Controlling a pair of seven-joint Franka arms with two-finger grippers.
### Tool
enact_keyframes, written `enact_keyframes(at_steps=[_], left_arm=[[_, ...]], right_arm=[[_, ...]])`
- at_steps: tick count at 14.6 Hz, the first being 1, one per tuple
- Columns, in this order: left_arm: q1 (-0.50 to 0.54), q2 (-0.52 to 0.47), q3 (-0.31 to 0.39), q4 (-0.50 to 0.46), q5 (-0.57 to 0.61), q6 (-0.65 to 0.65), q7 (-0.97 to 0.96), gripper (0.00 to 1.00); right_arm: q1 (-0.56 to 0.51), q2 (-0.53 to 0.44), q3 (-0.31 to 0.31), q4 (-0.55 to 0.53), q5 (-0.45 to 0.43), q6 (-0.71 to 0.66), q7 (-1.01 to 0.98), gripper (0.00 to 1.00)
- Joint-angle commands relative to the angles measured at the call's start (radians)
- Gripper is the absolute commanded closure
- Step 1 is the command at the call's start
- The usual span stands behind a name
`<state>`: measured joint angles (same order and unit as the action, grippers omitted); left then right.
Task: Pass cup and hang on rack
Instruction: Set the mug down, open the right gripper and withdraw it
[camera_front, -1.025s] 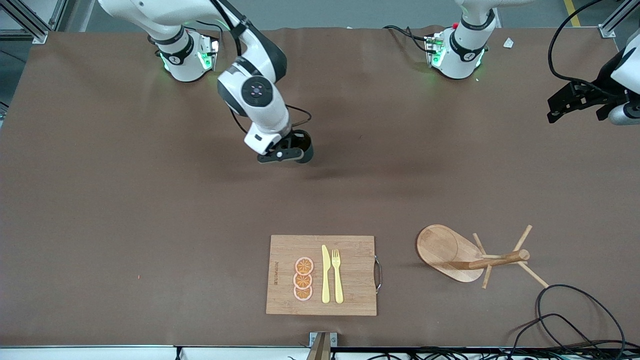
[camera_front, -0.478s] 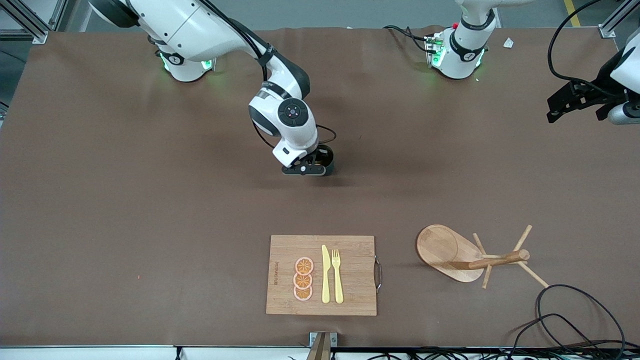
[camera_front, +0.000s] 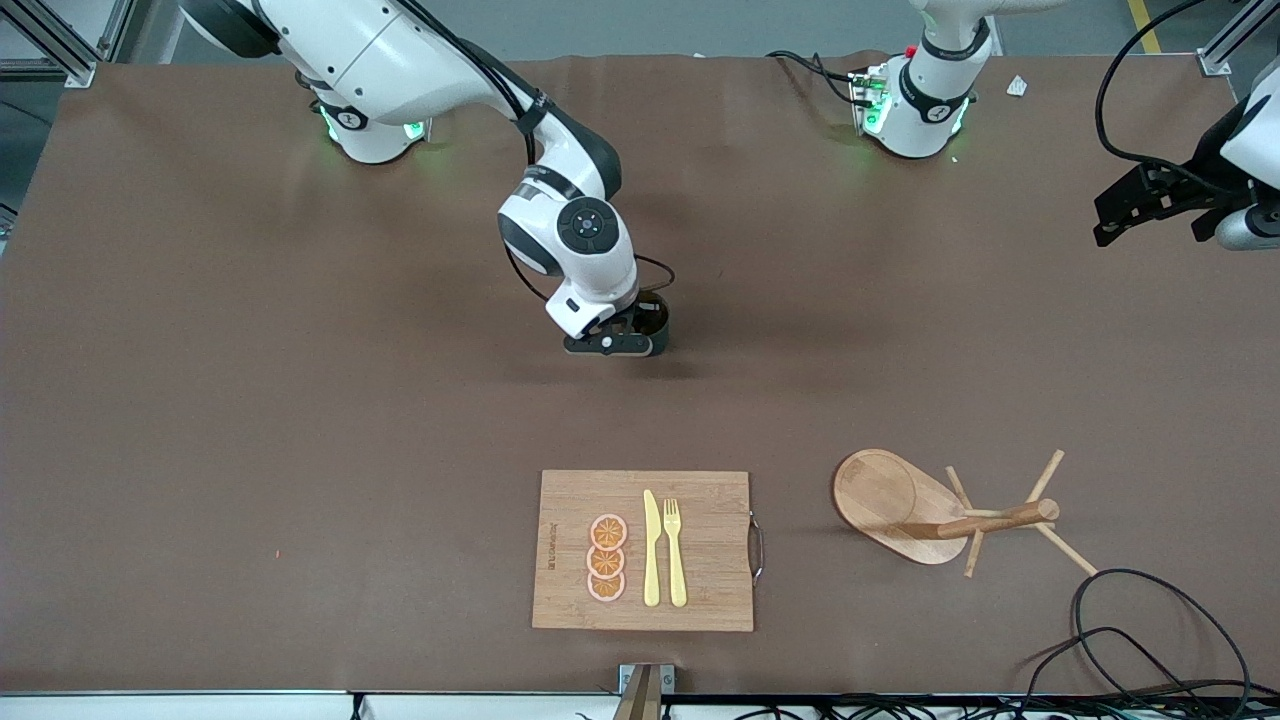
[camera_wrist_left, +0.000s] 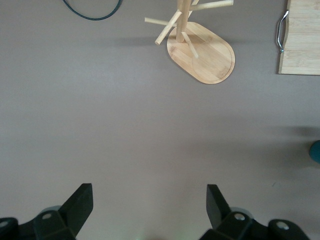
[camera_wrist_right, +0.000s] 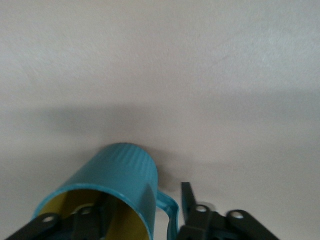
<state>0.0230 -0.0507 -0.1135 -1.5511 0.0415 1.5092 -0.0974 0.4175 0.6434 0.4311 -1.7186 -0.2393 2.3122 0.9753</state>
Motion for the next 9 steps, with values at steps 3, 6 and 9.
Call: enact_keyframes(at_steps=[3, 6, 9], left_arm=[[-0.002, 0.008, 0.000, 0.012, -0.022, -0.003, 0.002, 0.00], [-0.018, 0.031, -0.008, 0.029, -0.037, 0.015, -0.008, 0.00], [-0.040, 0.075, -0.009, 0.032, -0.087, 0.038, -0.016, 0.00]], right_arm=[[-0.109, -0.138, 0.057, 0.028, 0.061, -0.192, -0.070, 0.00], [-0.245, -0.241, 0.066, 0.024, 0.123, -0.374, -0.283, 0.00], [-0.417, -0.333, 0.063, 0.017, 0.124, -0.540, -0.511, 0.00]])
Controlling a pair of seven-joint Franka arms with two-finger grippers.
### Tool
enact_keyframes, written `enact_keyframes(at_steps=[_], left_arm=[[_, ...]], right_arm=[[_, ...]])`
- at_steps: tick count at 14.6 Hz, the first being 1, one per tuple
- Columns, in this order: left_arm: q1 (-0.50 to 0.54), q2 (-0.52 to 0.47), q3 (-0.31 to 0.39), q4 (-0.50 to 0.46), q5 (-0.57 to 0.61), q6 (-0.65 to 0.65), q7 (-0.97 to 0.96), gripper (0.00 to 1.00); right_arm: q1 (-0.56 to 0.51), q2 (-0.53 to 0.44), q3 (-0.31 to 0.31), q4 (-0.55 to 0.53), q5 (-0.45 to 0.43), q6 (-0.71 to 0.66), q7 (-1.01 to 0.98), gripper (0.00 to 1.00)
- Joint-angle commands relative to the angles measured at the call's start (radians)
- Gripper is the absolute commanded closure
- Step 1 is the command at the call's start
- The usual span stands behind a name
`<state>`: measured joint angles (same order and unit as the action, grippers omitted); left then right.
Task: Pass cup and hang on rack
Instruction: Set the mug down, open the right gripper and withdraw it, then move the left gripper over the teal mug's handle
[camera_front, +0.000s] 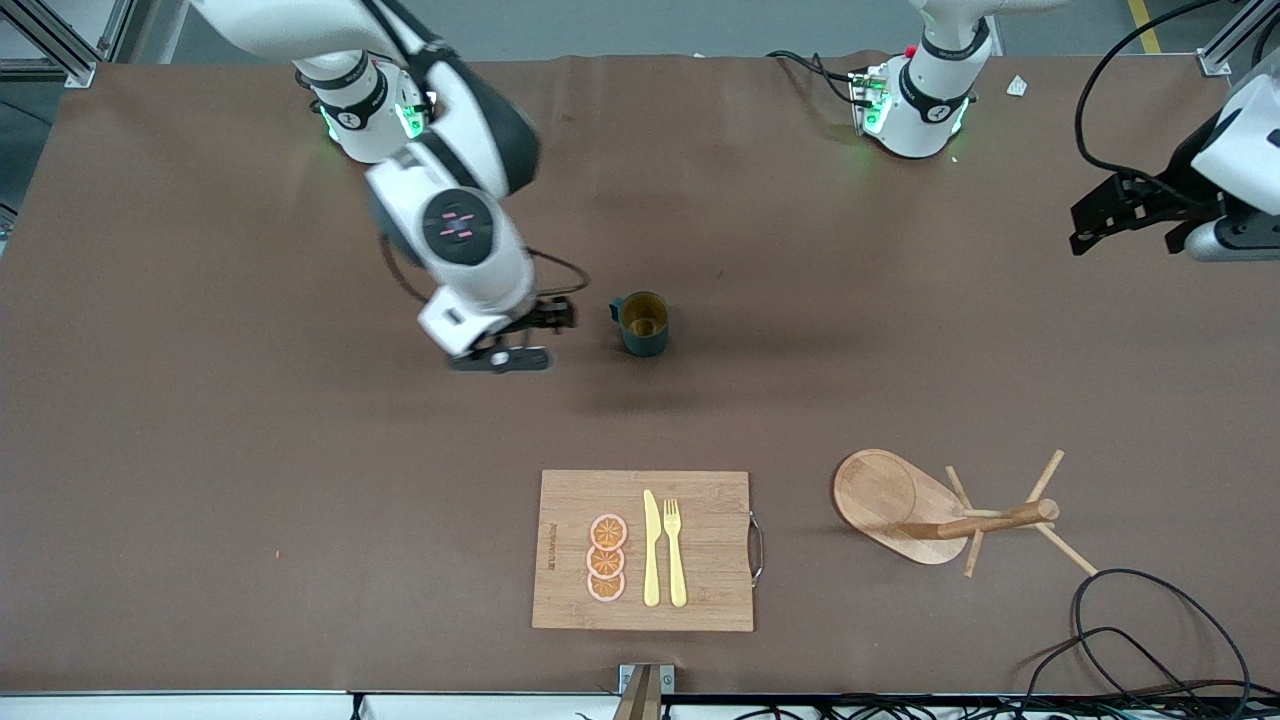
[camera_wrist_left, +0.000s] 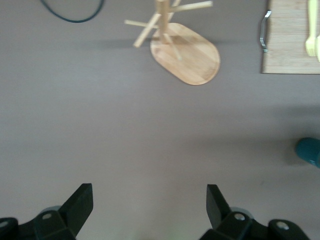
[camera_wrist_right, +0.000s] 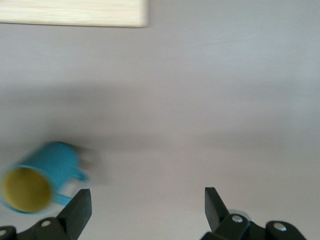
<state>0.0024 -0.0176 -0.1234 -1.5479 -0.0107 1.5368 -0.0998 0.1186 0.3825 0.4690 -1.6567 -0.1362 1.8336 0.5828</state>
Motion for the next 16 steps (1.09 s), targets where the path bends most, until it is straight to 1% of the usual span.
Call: enact_keyframes(at_steps=[1, 3, 5, 6, 8, 10, 11, 13, 15, 16], left_arm=[[-0.037, 0.051, 0.001, 0.029, -0.043, 0.016, -0.038, 0.00], [-0.105, 0.070, 0.001, 0.029, -0.042, 0.019, -0.142, 0.00], [-0.198, 0.103, 0.002, 0.034, -0.032, 0.022, -0.271, 0.00], [-0.244, 0.128, 0.002, 0.044, -0.028, 0.026, -0.331, 0.00], [-0.330, 0.168, 0.002, 0.058, -0.029, 0.042, -0.476, 0.00], [-0.431, 0.227, 0.004, 0.087, -0.012, 0.058, -0.633, 0.00], [-0.487, 0.263, 0.002, 0.103, 0.015, 0.060, -0.725, 0.00], [-0.568, 0.330, 0.002, 0.140, 0.043, 0.077, -0.874, 0.00], [-0.643, 0.399, 0.004, 0.167, 0.044, 0.146, -1.028, 0.00], [-0.680, 0.433, 0.008, 0.172, 0.047, 0.192, -1.108, 0.00]], right_arm=[[-0.185, -0.100, 0.025, -0.045, 0.021, -0.097, -0.182, 0.00], [-0.300, -0.141, 0.022, -0.037, 0.018, -0.145, -0.282, 0.00], [-0.416, -0.163, 0.020, -0.016, 0.012, -0.175, -0.351, 0.00], [-0.468, -0.163, 0.022, 0.012, 0.012, -0.203, -0.368, 0.00], [-0.539, -0.160, 0.022, 0.089, 0.014, -0.285, -0.415, 0.00], [-0.579, -0.160, 0.020, 0.149, 0.014, -0.361, -0.487, 0.00], [-0.603, -0.157, 0.020, 0.173, 0.020, -0.369, -0.532, 0.00], [-0.626, -0.152, 0.022, 0.247, 0.026, -0.423, -0.551, 0.00], [-0.623, -0.152, 0.023, 0.288, 0.021, -0.471, -0.552, 0.00], [-0.622, -0.149, 0.023, 0.296, 0.023, -0.471, -0.552, 0.00]])
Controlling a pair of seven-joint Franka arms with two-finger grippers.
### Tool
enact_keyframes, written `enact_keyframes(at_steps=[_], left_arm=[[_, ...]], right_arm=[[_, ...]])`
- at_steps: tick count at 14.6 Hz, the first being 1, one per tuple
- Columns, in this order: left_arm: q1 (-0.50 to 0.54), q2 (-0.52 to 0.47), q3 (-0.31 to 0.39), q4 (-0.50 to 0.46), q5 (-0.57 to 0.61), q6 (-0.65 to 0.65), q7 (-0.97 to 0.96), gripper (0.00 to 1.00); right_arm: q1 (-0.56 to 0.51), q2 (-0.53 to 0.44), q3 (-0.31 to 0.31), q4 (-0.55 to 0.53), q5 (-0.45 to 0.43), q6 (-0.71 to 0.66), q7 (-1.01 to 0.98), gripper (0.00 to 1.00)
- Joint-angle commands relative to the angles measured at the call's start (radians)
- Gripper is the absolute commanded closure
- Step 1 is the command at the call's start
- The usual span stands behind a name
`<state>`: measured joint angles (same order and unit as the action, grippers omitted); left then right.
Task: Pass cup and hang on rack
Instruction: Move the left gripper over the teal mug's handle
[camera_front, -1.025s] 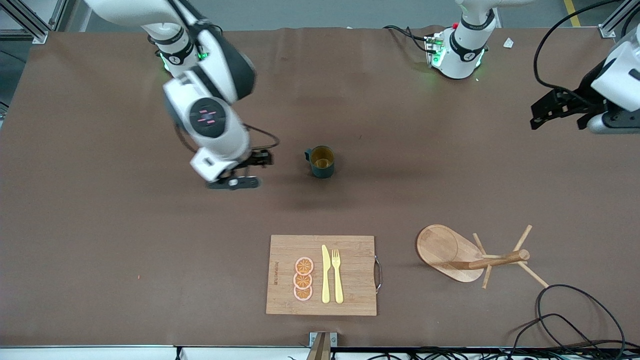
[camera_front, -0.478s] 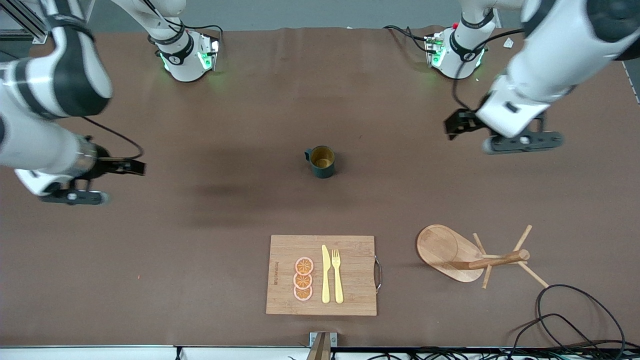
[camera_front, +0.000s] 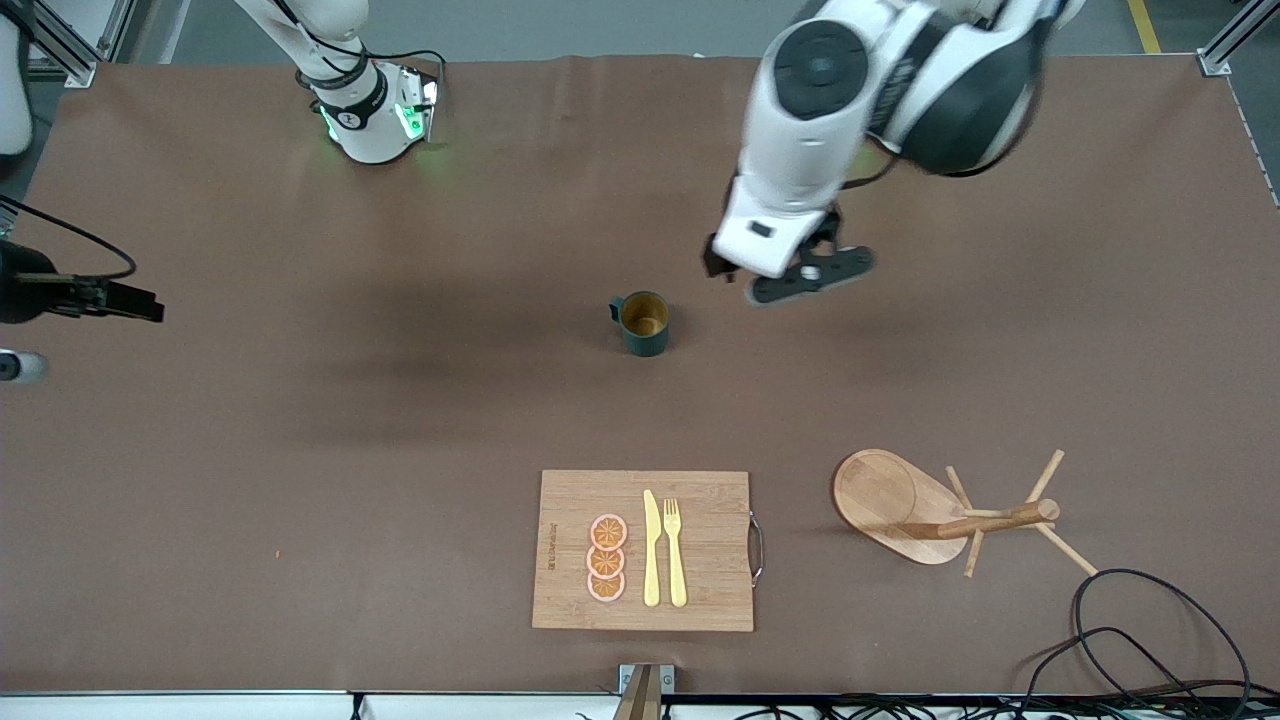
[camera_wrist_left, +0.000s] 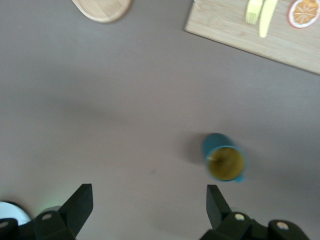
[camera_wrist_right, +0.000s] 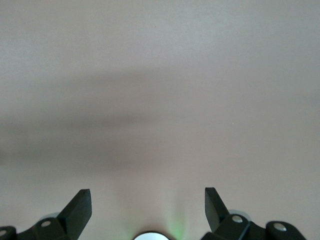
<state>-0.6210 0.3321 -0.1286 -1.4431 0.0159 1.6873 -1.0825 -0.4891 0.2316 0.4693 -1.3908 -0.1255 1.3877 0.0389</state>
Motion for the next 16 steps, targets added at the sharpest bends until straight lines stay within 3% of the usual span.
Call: enact_keyframes(at_steps=[1, 4, 9, 12, 15, 16], left_arm=[[-0.103, 0.118, 0.018, 0.072, 0.038, 0.090, -0.205, 0.00], [-0.202, 0.226, 0.021, 0.119, 0.111, 0.156, -0.437, 0.00], [-0.345, 0.359, 0.037, 0.150, 0.251, 0.241, -0.775, 0.00], [-0.391, 0.415, 0.037, 0.151, 0.355, 0.285, -0.966, 0.00], [-0.422, 0.468, 0.038, 0.164, 0.406, 0.299, -1.051, 0.00], [-0.436, 0.491, 0.043, 0.176, 0.420, 0.299, -1.082, 0.00]], right_arm=[[-0.010, 0.008, 0.023, 0.032, 0.017, -0.027, -0.001, 0.00], [-0.011, 0.008, 0.023, 0.024, 0.064, -0.030, 0.003, 0.00], [0.045, 0.003, 0.013, 0.021, 0.064, -0.030, 0.013, 0.00], [0.277, -0.041, -0.248, 0.006, 0.098, -0.032, 0.029, 0.00], [0.433, -0.103, -0.456, -0.055, 0.147, -0.026, 0.026, 0.00], [0.457, -0.122, -0.483, -0.077, 0.156, -0.019, 0.024, 0.00]])
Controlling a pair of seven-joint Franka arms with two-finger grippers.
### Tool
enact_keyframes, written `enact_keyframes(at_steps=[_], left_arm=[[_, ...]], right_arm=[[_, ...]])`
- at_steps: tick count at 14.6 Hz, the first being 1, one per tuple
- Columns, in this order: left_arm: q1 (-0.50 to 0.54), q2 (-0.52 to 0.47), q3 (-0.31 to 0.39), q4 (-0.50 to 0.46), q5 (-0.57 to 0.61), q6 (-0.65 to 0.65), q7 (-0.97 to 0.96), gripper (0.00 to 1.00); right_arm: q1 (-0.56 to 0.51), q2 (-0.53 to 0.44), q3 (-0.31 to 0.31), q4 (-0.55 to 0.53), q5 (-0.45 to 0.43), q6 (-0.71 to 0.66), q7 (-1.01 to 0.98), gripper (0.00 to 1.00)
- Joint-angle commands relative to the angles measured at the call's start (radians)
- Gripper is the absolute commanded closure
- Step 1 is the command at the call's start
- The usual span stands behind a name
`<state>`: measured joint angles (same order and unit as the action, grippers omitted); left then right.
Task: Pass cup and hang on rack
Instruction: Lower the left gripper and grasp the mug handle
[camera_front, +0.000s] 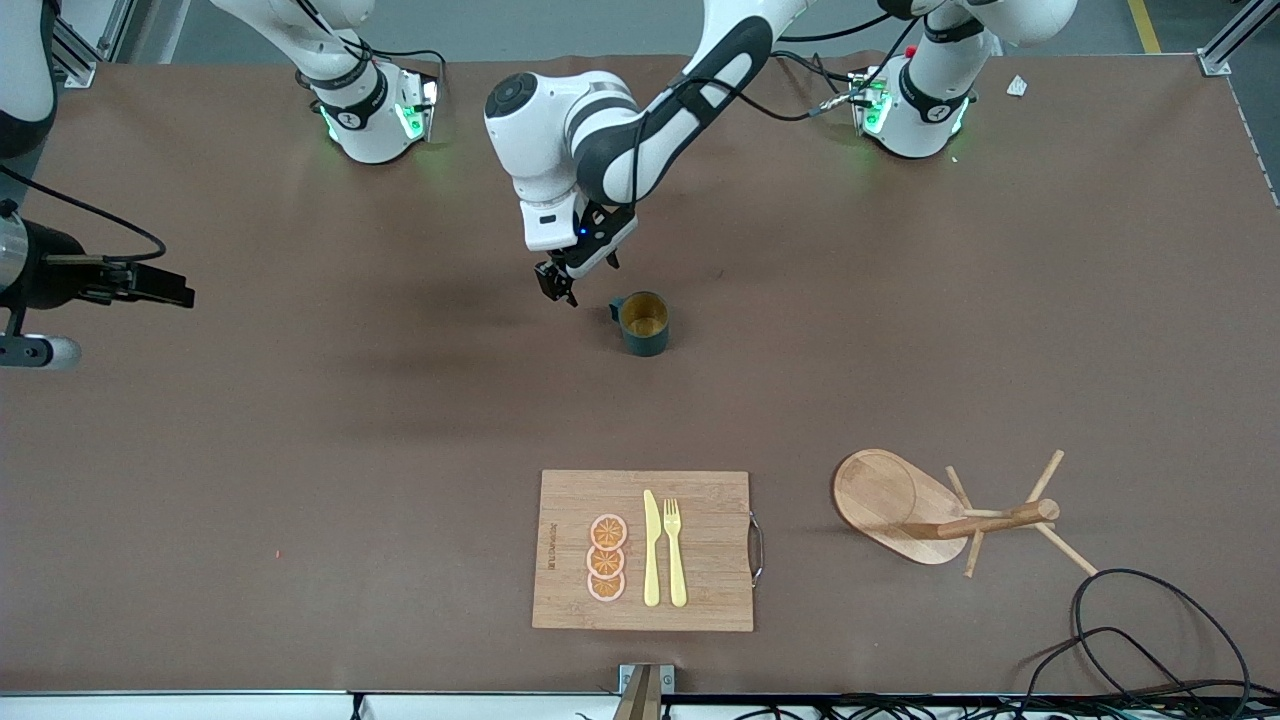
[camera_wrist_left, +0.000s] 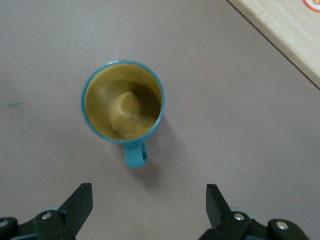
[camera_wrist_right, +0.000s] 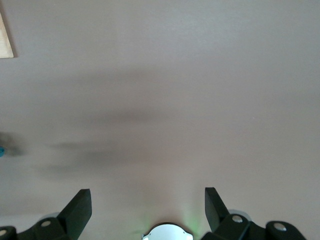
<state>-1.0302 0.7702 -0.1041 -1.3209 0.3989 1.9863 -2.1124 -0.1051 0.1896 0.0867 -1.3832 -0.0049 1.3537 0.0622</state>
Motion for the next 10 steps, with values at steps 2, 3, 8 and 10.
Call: enact_keyframes(at_steps=[2, 3, 8, 10], left_arm=[[-0.086, 0.104, 0.093, 0.087, 0.046, -0.001, -0.089, 0.00], [-0.126, 0.128, 0.148, 0.098, 0.046, 0.000, -0.090, 0.00], [-0.151, 0.195, 0.190, 0.120, 0.048, 0.000, -0.090, 0.00], [-0.162, 0.205, 0.187, 0.114, 0.048, -0.015, -0.089, 0.01]], right_arm=[[0.070, -0.117, -0.102, -0.128, 0.039, 0.019, -0.001, 0.00], [0.070, -0.142, -0.102, -0.151, 0.039, 0.028, -0.001, 0.00], [0.091, -0.280, -0.124, -0.295, 0.039, 0.096, -0.002, 0.00], [0.094, -0.291, -0.125, -0.293, 0.039, 0.096, -0.002, 0.00]])
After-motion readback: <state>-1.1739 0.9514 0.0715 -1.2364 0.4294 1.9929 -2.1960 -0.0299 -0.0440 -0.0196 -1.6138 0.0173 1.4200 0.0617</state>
